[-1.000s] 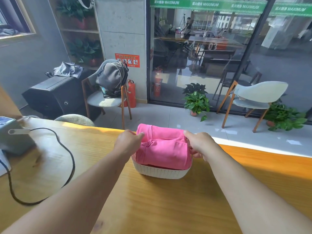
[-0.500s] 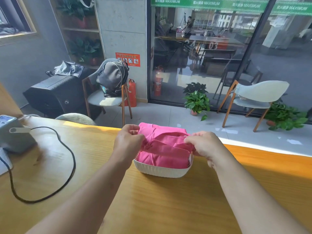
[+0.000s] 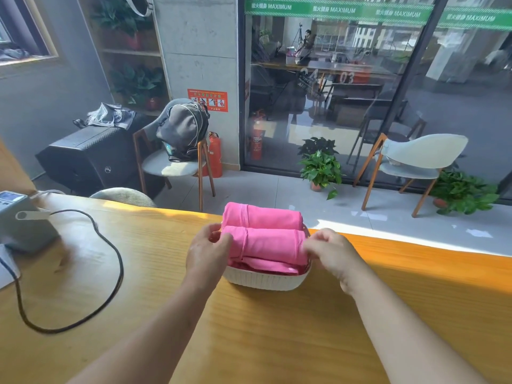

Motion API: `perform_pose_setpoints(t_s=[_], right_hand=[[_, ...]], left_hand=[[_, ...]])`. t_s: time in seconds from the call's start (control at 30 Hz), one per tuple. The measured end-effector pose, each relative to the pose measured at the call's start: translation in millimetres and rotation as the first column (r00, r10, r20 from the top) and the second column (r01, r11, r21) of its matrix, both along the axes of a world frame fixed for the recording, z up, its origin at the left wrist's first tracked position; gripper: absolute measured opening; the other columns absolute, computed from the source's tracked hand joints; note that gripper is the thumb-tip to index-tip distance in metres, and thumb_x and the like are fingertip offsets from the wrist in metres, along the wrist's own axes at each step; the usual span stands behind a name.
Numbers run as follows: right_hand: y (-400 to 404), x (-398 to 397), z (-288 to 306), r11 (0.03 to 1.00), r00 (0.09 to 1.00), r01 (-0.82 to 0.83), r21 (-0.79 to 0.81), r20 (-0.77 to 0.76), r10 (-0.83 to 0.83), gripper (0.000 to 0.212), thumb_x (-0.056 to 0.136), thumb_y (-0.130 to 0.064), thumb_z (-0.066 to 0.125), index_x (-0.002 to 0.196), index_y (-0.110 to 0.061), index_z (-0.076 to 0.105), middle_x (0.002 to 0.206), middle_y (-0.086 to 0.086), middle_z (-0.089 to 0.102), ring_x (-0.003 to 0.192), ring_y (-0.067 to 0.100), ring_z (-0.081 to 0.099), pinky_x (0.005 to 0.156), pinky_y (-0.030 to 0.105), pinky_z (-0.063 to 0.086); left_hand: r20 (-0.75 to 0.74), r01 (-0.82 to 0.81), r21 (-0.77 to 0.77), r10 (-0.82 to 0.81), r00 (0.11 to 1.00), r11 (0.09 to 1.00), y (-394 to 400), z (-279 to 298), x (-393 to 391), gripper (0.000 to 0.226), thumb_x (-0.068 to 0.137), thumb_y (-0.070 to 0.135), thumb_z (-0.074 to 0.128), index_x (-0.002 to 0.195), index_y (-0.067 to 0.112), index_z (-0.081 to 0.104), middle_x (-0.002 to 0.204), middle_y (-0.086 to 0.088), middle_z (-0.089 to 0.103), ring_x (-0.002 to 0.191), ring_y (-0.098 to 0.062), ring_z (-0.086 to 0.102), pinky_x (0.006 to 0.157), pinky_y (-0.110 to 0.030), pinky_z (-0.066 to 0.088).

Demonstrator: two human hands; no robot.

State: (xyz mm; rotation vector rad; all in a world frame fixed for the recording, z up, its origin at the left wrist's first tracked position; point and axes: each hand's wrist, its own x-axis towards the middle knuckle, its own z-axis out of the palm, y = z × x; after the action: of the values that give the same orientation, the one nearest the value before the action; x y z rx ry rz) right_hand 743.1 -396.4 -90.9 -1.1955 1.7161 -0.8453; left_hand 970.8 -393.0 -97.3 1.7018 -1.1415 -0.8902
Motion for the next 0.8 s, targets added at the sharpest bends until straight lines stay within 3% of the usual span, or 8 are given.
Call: perform_pose_setpoints(t_s=[0.07,0.13,0.2,0.27,0.33,0.57,0.67,0.8], right_hand=[[-5.7,3.7,-0.3,0.996,0.993,0.072,0.049,0.092,-0.077,0.045,0.081,-0.049,0.066,0.099,-0.007,0.066,0.087,0.004,0.068,0.079,0.024,0.062,0.067,0.033,0.046],[-7.3,10.7,-6.6,0.997,0.996,0.081,0.021,-0.039,-0.08,0.053,0.086,-0.053,0.064,0.094,0.0,0.069,0.089,0.011,0.072,0.083,0.031,0.066,0.072,0.038,0.051],[-6.8,14.5,-13.3,0.992,0.991,0.112,-0.063,-0.065,-0.116,0.038,0.086,-0.041,0.071,0.086,-0.003,0.074,0.091,0.014,0.075,0.091,0.033,0.068,0.083,0.044,0.054],[-4.9,14.0,-15.9,0.988,0.994,0.106,-0.116,-0.024,-0.11,0.017,0.086,-0.031,0.074,0.084,-0.015,0.076,0.086,0.005,0.076,0.088,0.026,0.07,0.083,0.044,0.055],[-2.4,15.5,-20.0,0.988,0.996,0.09,-0.126,0.013,-0.089,0.01,0.086,-0.027,0.074,0.088,-0.017,0.075,0.086,0.0,0.075,0.087,0.024,0.071,0.082,0.042,0.057],[4.0,16.5,-11.5,0.989,0.997,0.075,-0.131,0.042,-0.07,0.006,0.085,-0.02,0.075,0.089,-0.018,0.071,0.084,-0.002,0.074,0.082,0.017,0.071,0.077,0.033,0.056],[7.5,16.7,-13.0,0.992,0.998,0.056,-0.115,0.038,-0.052,0.008,0.086,-0.019,0.075,0.089,-0.018,0.068,0.084,-0.003,0.073,0.083,0.017,0.069,0.078,0.032,0.055],[5.3,13.1,-8.1,0.997,0.998,0.013,-0.075,-0.053,-0.017,0.016,0.085,-0.031,0.074,0.093,-0.02,0.066,0.091,-0.001,0.071,0.089,0.02,0.068,0.077,0.036,0.054]], left_hand=[[0.053,0.002,0.02,-0.003,0.999,1.0,-2.0,-0.9,-1.3,0.039,0.092,0.037,0.057,0.127,0.019,0.063,0.117,0.0,0.067,0.102,-0.015,0.058,0.085,-0.032,0.05],[0.066,-0.01,0.009,0.01,0.998,1.0,-3.7,0.7,-2.5,0.036,0.093,0.037,0.058,0.122,0.019,0.067,0.113,0.001,0.068,0.1,-0.015,0.059,0.083,-0.03,0.05],[0.055,-0.019,-0.028,0.021,0.998,0.999,-4.0,2.4,-2.1,0.031,0.091,0.033,0.061,0.118,0.019,0.069,0.107,0.005,0.068,0.098,-0.012,0.06,0.082,-0.027,0.049],[0.056,-0.003,-0.058,0.006,0.998,0.998,-1.7,0.2,-0.5,0.029,0.091,0.03,0.064,0.118,0.021,0.067,0.106,0.008,0.067,0.098,-0.01,0.061,0.088,-0.03,0.052],[0.041,0.015,-0.041,-0.013,0.999,0.999,1.1,-3.7,0.8,0.031,0.092,0.029,0.064,0.122,0.022,0.064,0.106,0.009,0.065,0.099,-0.01,0.06,0.09,-0.035,0.054],[-0.004,-0.005,-0.069,0.005,1.0,0.998,7.8,-8.2,3.1,0.017,0.093,0.032,0.063,0.109,0.027,0.061,0.101,0.011,0.063,0.096,-0.007,0.059,0.079,-0.024,0.047],[0.022,0.009,-0.067,-0.008,1.0,0.998,9.0,-13.1,3.7,0.021,0.093,0.033,0.062,0.113,0.025,0.06,0.103,0.009,0.063,0.097,-0.009,0.059,0.076,-0.022,0.045],[0.023,0.016,-0.046,-0.015,1.0,0.999,6.9,-10.6,4.1,0.027,0.093,0.036,0.062,0.117,0.025,0.059,0.104,0.007,0.063,0.099,-0.013,0.06,0.081,-0.028,0.05]])
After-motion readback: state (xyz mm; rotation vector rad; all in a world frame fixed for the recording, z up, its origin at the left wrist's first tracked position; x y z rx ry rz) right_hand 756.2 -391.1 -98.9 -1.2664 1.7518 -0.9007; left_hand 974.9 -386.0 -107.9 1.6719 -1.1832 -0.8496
